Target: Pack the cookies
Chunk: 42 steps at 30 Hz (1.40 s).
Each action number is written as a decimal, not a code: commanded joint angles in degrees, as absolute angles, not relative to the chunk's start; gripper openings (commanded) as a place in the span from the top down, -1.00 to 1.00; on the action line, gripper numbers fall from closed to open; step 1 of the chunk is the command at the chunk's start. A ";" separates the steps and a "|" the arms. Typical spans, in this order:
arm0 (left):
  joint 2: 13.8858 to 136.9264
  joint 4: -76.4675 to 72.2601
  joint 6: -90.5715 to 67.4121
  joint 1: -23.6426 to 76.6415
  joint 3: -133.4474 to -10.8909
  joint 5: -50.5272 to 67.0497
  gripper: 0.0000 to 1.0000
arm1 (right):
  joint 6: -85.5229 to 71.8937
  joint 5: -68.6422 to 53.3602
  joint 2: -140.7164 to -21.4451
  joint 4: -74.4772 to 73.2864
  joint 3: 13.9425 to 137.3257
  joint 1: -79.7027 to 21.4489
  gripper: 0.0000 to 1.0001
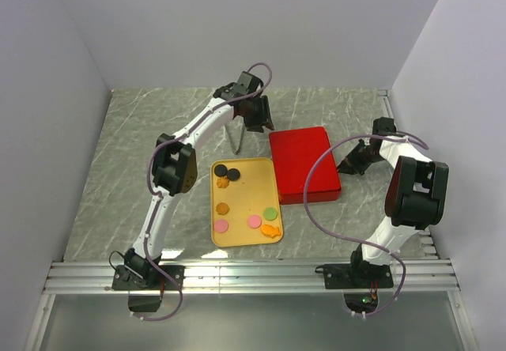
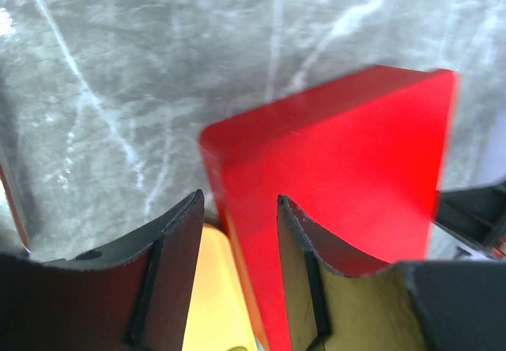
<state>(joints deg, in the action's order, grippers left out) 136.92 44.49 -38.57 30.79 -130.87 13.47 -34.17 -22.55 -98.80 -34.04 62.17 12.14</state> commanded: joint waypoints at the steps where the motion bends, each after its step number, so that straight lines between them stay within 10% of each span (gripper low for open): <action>1: 139.30 47.10 -38.67 29.97 -135.08 10.64 0.03 | -32.96 -21.62 -96.33 -35.24 61.52 11.69 0.57; 42: 142.03 43.33 -44.74 33.31 -135.79 12.75 -0.06 | -33.22 -21.10 -95.98 -33.57 58.18 11.95 0.72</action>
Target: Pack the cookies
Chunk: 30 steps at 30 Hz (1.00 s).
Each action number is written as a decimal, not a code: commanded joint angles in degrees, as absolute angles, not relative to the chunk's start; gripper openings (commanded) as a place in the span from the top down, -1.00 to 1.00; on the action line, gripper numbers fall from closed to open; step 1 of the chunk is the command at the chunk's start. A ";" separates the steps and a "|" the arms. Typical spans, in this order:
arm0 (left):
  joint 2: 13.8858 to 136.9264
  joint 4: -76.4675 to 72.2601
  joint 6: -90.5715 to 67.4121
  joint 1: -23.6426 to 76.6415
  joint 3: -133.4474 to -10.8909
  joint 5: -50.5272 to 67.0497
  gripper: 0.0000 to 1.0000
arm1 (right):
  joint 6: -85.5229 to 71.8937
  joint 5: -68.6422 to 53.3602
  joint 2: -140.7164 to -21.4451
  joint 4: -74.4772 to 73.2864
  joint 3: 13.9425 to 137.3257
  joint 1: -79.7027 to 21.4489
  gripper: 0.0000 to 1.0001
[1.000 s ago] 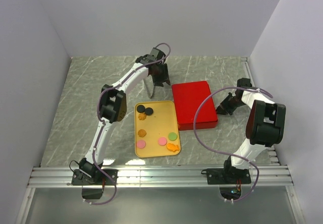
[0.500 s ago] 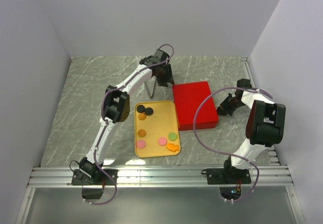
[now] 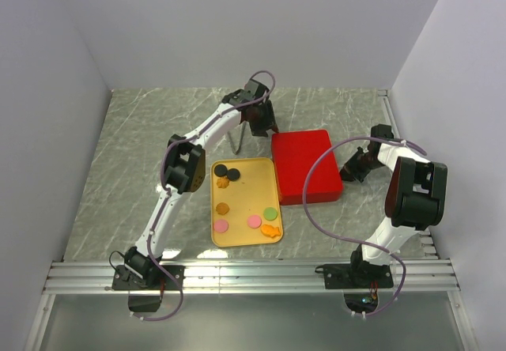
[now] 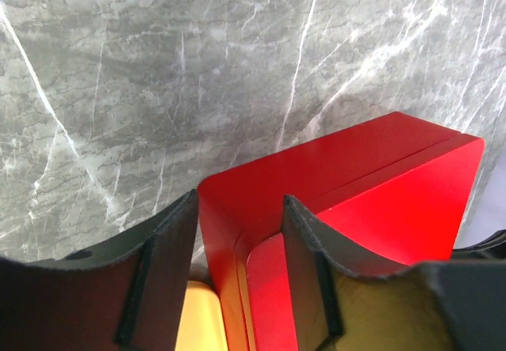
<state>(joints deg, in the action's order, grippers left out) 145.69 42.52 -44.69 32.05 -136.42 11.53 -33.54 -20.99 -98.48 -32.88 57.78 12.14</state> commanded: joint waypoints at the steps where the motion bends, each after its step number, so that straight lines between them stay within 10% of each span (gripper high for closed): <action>1: 141.68 43.33 -44.74 33.22 -135.53 12.48 -0.08 | -33.22 -20.05 -95.45 -34.62 58.53 11.95 0.71; 14: 129.12 39.12 -43.77 28.75 -123.15 7.12 -0.76 | -33.40 -13.70 -80.43 -41.05 67.41 10.99 0.74; 22: 120.34 37.36 -40.87 26.98 -117.09 6.16 -0.79 | -40.66 -45.92 -78.57 -19.74 48.74 6.86 1.00; 30: 101.29 29.98 -39.46 25.40 -95.40 4.66 -0.79 | -47.62 -49.31 -82.16 -3.20 35.35 6.94 1.00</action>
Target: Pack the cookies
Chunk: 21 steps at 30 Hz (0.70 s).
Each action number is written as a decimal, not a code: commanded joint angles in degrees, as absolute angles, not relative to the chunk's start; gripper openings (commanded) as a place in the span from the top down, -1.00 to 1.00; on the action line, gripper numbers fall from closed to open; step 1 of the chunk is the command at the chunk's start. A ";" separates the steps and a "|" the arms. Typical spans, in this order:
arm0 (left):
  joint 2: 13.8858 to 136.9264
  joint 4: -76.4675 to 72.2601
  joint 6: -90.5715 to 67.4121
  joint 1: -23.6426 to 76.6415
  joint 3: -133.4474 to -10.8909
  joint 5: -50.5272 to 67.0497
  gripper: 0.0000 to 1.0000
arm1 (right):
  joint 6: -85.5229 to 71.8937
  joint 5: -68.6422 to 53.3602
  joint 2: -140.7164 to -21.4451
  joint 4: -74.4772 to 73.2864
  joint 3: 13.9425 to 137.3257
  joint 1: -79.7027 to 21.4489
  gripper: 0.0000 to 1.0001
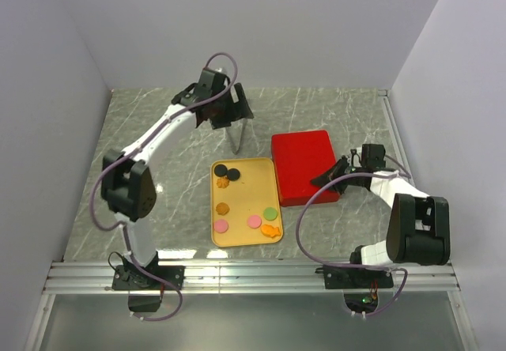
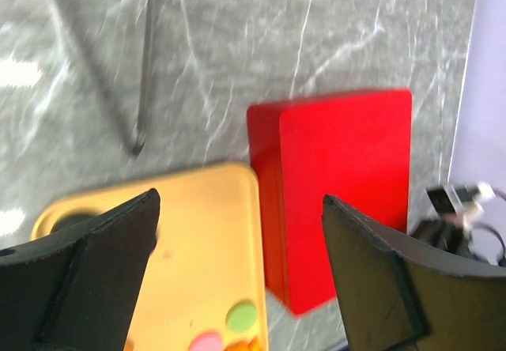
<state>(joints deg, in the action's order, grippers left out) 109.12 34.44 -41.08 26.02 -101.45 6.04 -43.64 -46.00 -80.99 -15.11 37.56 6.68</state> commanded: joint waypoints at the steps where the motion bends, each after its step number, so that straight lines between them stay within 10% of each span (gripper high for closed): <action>1: 99.51 29.54 -39.46 24.79 -93.45 4.40 -0.79 | -50.25 -49.92 -83.05 -1.08 32.55 7.12 1.00; 8: 86.32 27.77 -38.76 22.41 -79.90 2.47 -0.80 | -54.23 -52.39 -90.18 8.53 27.33 7.47 1.00; 21: 67.34 30.41 -32.78 21.09 -71.64 -14.48 -0.99 | -35.87 -43.07 -69.97 -28.10 56.14 6.33 0.89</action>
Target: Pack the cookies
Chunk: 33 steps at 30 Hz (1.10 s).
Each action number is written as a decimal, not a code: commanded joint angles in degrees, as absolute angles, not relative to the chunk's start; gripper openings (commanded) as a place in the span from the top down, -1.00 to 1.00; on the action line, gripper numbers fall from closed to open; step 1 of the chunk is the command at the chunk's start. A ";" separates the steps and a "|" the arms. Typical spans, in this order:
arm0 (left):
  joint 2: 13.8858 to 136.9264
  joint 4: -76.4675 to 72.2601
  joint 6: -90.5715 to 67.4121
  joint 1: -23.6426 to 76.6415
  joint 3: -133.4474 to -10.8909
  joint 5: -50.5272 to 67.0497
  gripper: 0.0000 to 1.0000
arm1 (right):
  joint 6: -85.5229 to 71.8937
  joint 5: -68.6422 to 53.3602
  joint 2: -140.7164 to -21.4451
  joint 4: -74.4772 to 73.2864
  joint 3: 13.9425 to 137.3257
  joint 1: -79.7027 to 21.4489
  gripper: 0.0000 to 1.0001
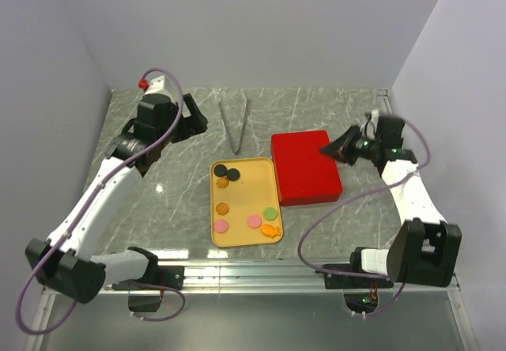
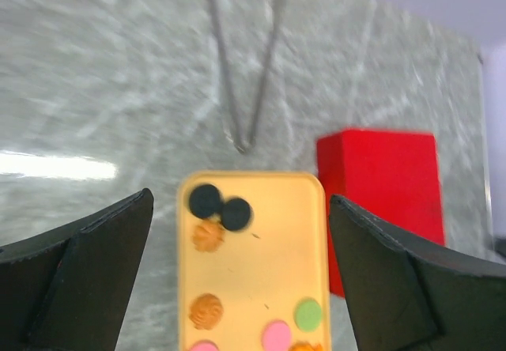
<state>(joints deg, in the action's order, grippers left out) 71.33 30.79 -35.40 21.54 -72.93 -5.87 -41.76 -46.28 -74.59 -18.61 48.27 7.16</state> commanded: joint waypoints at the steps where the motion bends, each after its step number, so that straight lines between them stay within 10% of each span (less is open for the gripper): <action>1: 66.63 30.85 -32.96 21.01 -71.28 -19.11 -0.99 | -34.38 -41.94 -69.44 -31.87 61.21 5.28 0.69; 7: 59.51 28.75 -35.34 20.57 -64.35 -31.55 -0.99 | -33.83 -31.47 -62.50 -38.58 74.08 2.20 0.04; 15: 47.22 13.73 -29.28 20.39 -45.72 -35.07 -0.99 | -30.68 -24.43 -54.16 -44.47 83.06 0.88 -0.18; 22: 39.91 -14.09 -17.59 19.43 -26.04 -39.39 -0.99 | -26.29 -12.24 -40.44 -34.99 68.93 -2.02 -0.86; 33: 53.93 -42.42 -14.50 9.41 -13.27 -28.04 -0.99 | -23.49 3.52 -26.29 -15.59 39.95 -1.85 -0.93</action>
<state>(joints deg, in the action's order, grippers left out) 49.43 -26.98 -15.55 11.68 -13.87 -32.27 -26.89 -3.25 -27.90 -25.43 46.28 -1.63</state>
